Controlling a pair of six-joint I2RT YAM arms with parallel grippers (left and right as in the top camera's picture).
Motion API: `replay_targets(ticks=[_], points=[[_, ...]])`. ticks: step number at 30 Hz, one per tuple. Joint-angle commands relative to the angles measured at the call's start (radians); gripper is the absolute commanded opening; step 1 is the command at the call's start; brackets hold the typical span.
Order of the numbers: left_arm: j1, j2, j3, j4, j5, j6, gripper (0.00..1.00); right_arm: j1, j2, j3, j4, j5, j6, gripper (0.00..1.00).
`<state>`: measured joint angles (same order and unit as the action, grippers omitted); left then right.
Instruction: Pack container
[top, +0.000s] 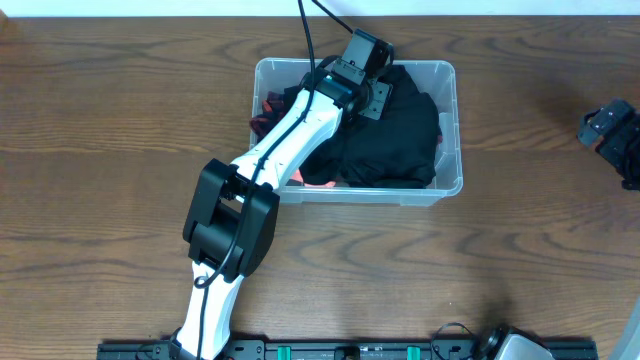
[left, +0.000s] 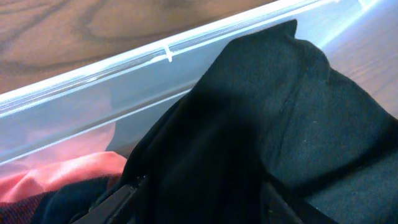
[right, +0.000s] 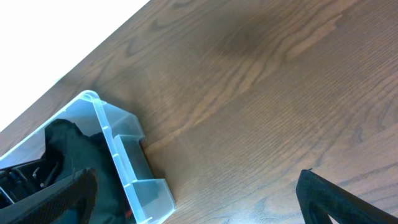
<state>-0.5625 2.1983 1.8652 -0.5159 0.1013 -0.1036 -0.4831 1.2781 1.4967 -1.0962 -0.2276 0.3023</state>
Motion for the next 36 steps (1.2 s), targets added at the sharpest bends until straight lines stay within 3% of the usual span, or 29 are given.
replay_targets(ticks=[1,6,12,17,23,32,36], points=[[-0.012,0.077,-0.016,-0.072,0.048,0.005,0.56,-0.007,-0.008,0.005,-0.001,0.0,-0.012,0.99],[-0.009,0.057,-0.015,-0.11,0.044,0.006,0.55,-0.007,-0.008,0.005,-0.001,0.0,-0.012,0.99],[-0.005,-0.143,-0.015,-0.148,0.043,0.005,0.56,-0.007,-0.008,0.005,-0.001,-0.001,-0.012,0.99],[0.008,-0.303,-0.015,-0.266,-0.092,-0.043,0.58,-0.007,-0.008,0.005,-0.001,0.0,-0.012,0.99],[0.059,-0.325,-0.039,-0.475,-0.098,-0.094,0.57,-0.007,-0.008,0.005,-0.001,0.0,-0.012,0.99],[0.141,-0.232,-0.341,-0.316,-0.098,-0.166,0.58,-0.007,-0.008,0.005,-0.001,0.0,-0.012,0.99],[0.172,-0.204,-0.375,-0.29,-0.06,-0.168,0.57,-0.007,-0.008,0.005,-0.001,0.0,-0.012,0.99]])
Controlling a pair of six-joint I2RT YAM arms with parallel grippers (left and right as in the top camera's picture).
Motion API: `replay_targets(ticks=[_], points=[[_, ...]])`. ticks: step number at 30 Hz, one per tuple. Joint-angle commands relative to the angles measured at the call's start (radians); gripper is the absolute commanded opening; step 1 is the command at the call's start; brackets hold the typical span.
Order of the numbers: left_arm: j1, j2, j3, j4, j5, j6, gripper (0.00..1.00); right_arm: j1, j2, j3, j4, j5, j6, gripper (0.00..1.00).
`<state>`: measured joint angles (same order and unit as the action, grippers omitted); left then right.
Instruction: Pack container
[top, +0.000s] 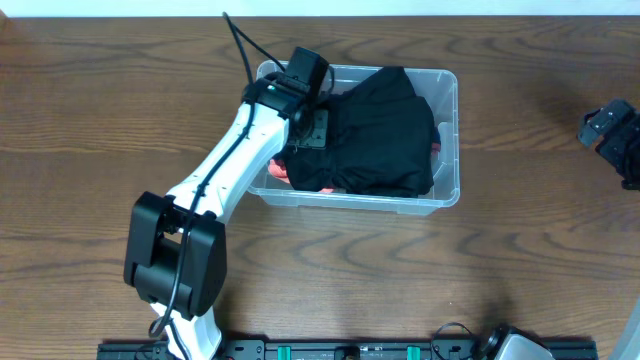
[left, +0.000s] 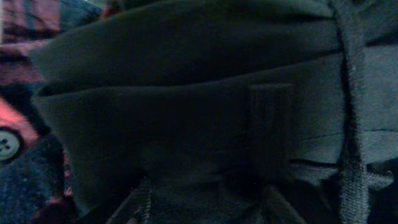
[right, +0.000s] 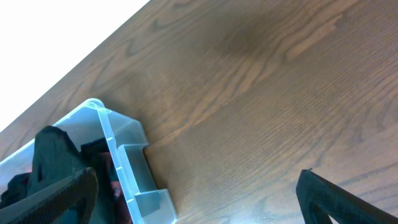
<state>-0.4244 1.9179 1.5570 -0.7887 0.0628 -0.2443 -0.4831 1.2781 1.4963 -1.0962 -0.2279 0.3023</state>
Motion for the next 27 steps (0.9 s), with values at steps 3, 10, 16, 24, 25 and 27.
replay_targets(ticks=[3,10,16,24,25,27], points=[[0.037,0.063,-0.061,-0.026,-0.01,-0.027,0.57,-0.008,-0.008,0.005,-0.001,0.0,-0.012,0.99],[0.037,-0.066,0.041,-0.153,-0.011,-0.027,0.57,-0.008,-0.008,0.005,-0.001,0.0,-0.012,0.99],[0.037,-0.296,0.099,-0.267,-0.083,-0.027,0.63,-0.007,-0.008,0.005,-0.001,0.0,-0.012,0.99],[0.037,-0.665,0.106,-0.504,-0.302,-0.033,0.98,-0.007,-0.008,0.005,-0.001,0.0,-0.012,0.99],[0.037,-0.707,0.106,-0.532,-0.335,-0.052,0.98,-0.007,-0.008,0.005,-0.001,0.0,-0.012,0.99],[0.037,-0.801,0.106,-0.597,-0.422,-0.117,0.98,-0.007,-0.008,0.005,-0.001,0.0,-0.012,0.99]])
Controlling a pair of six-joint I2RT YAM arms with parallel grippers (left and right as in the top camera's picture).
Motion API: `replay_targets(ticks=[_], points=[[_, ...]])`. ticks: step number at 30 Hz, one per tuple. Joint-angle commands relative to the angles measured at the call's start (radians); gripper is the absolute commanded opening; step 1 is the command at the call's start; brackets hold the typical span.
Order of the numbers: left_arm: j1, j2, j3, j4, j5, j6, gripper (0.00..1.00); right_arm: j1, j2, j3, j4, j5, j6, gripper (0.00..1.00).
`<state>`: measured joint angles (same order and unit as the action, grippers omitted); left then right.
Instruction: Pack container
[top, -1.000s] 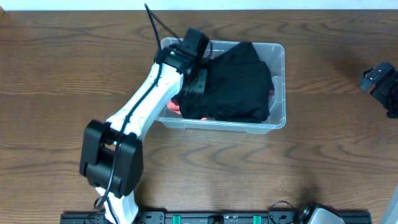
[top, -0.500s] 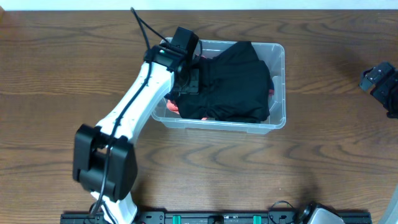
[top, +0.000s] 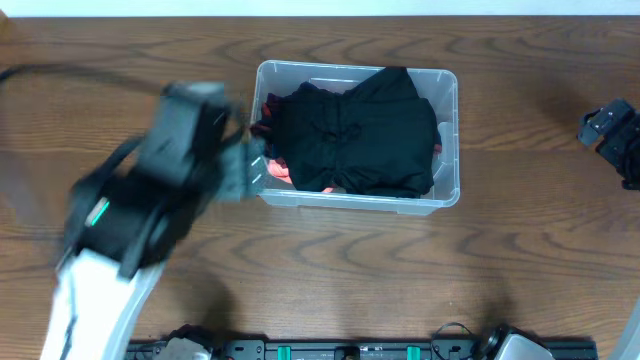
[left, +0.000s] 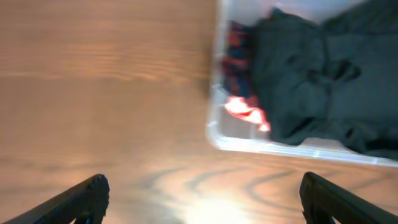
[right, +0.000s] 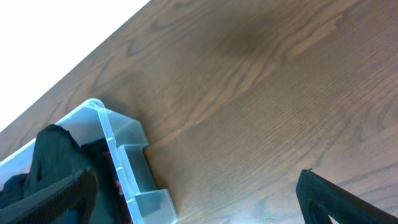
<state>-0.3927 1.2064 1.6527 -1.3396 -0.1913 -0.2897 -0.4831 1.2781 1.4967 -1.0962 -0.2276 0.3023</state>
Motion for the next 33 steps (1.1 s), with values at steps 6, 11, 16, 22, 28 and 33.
replay_targets(ticks=[6,11,16,22,28,33], points=[[0.005,-0.367,0.0,-0.169,-0.282,-0.203,0.98,-0.008,-0.008,0.005,-0.001,0.0,-0.012,0.99],[0.005,-0.555,-0.049,-0.17,-0.315,-0.203,0.98,-0.008,-0.008,0.005,-0.001,0.0,-0.012,0.99],[0.005,-0.661,-0.101,-0.172,-0.322,-0.202,0.98,-0.007,-0.008,0.005,-0.001,0.0,-0.012,0.99],[0.005,-0.674,-0.11,-0.227,-0.334,-0.19,0.98,-0.007,-0.008,0.005,-0.001,0.0,-0.012,0.99],[0.005,-0.674,-0.229,-0.198,-0.357,-0.191,0.98,-0.007,-0.008,0.005,-0.001,0.0,-0.012,0.99],[0.005,-0.674,-0.417,-0.031,-0.394,-0.191,0.98,-0.007,-0.008,0.005,-0.001,0.0,-0.012,0.99]])
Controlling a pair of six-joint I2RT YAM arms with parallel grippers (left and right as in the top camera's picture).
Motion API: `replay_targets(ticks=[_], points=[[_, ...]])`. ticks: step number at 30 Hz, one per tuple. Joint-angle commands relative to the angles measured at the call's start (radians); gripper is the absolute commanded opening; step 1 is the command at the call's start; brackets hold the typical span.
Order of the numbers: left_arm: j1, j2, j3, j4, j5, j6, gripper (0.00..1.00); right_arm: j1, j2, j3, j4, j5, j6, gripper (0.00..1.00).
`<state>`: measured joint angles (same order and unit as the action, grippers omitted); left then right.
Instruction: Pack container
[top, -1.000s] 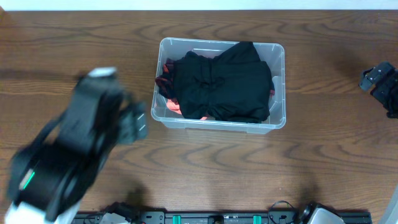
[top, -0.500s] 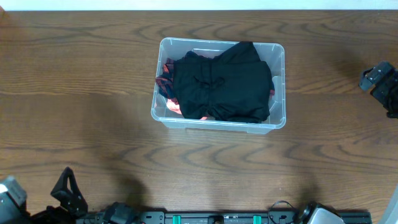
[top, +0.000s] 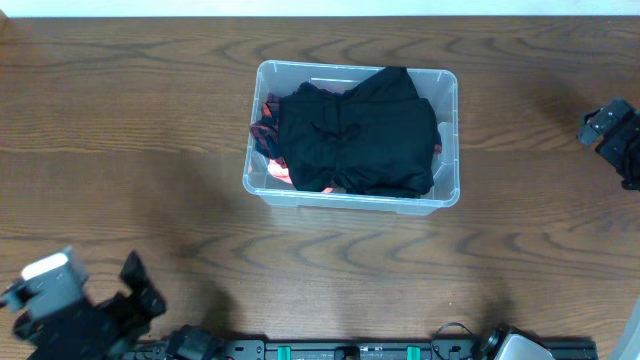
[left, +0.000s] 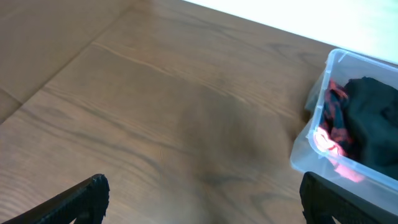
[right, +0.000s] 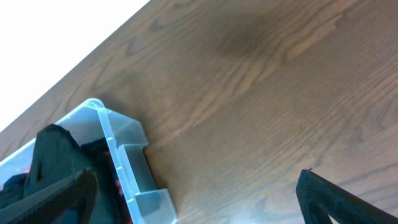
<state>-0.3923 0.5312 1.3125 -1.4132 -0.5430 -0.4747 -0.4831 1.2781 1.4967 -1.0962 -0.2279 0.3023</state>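
A clear plastic bin stands at the table's far middle. A black garment fills most of it, with red plaid cloth and a coral piece showing at its left end. My left gripper sits at the near-left corner, far from the bin, open and empty; its view shows the bin at the right. My right gripper rests at the right edge, open and empty, with the bin to its lower left.
Brown wooden tabletop spreads all around the bin. A black rail runs along the near edge. The table's far edge meets a white background.
My left arm has moved from just left of the bin to the table's near-left corner. Its gripper stays open. The bin, the clothes and the right arm have not moved.
My left gripper was down in the bin's far side against the black garment. Then it was low over the garment at the bin's left part, and the bin sat slightly further left. Then it was out and open beside the bin, and now at the near-left corner.
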Motion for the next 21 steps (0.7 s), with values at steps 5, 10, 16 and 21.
replay_targets(ticks=[5,10,16,21], points=[[0.011,-0.01,-0.219,0.216,-0.042,-0.006,0.98,-0.008,-0.008,0.005,-0.001,0.0,-0.012,0.99],[0.077,-0.08,-0.372,0.416,-0.041,-0.006,0.98,-0.007,-0.008,0.005,-0.001,0.0,-0.012,0.99],[0.18,-0.267,-0.561,0.537,-0.014,-0.008,0.98,-0.007,-0.008,0.005,-0.001,0.0,-0.012,0.99],[0.243,-0.396,-0.647,0.537,-0.01,-0.025,0.98,-0.007,-0.008,0.005,-0.001,0.0,-0.012,0.99]])
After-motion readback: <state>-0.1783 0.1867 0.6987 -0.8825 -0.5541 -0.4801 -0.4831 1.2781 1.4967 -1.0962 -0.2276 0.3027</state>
